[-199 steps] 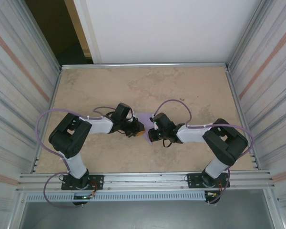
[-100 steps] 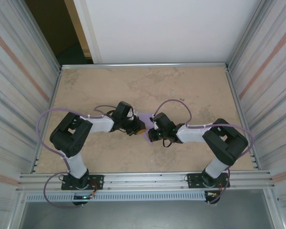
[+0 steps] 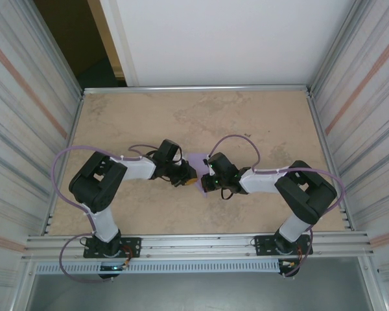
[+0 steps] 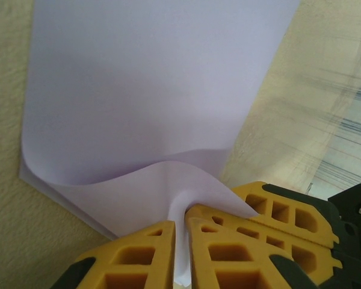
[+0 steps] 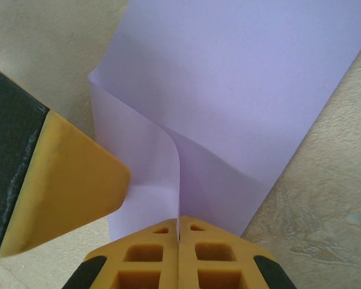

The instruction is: Fold a paper plane with a square sheet of paper (pick it up from the middle)

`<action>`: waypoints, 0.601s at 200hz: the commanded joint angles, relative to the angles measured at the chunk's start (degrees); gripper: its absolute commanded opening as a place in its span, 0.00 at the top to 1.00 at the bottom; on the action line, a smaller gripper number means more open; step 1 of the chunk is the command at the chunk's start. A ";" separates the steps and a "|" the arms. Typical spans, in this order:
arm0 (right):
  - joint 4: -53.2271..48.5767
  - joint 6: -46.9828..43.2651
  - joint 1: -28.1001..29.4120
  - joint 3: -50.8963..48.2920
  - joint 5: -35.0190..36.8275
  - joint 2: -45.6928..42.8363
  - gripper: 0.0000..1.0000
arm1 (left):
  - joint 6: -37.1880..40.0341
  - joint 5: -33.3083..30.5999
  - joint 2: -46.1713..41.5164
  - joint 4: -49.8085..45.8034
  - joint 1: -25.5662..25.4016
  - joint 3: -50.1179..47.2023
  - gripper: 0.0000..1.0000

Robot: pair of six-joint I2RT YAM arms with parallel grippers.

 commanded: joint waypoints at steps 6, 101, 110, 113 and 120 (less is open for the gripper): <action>-3.80 1.63 -0.13 0.04 -0.25 2.15 0.98 | 1.03 -0.68 1.08 -2.03 -0.29 0.57 0.86; -3.93 1.64 -0.08 0.04 -0.25 2.45 0.98 | 1.52 -0.71 1.96 -2.71 -0.12 0.77 0.87; -4.00 1.67 -0.10 0.04 -0.36 2.41 0.98 | 1.58 -0.83 1.97 -2.93 -0.02 0.81 0.87; -4.01 1.66 -0.14 0.04 -0.32 2.44 0.98 | 1.63 -0.85 2.03 -3.07 -0.07 0.82 0.87; -4.01 1.67 -0.15 0.04 -0.33 2.47 0.98 | 1.77 -1.00 2.01 -3.46 -0.02 0.92 0.87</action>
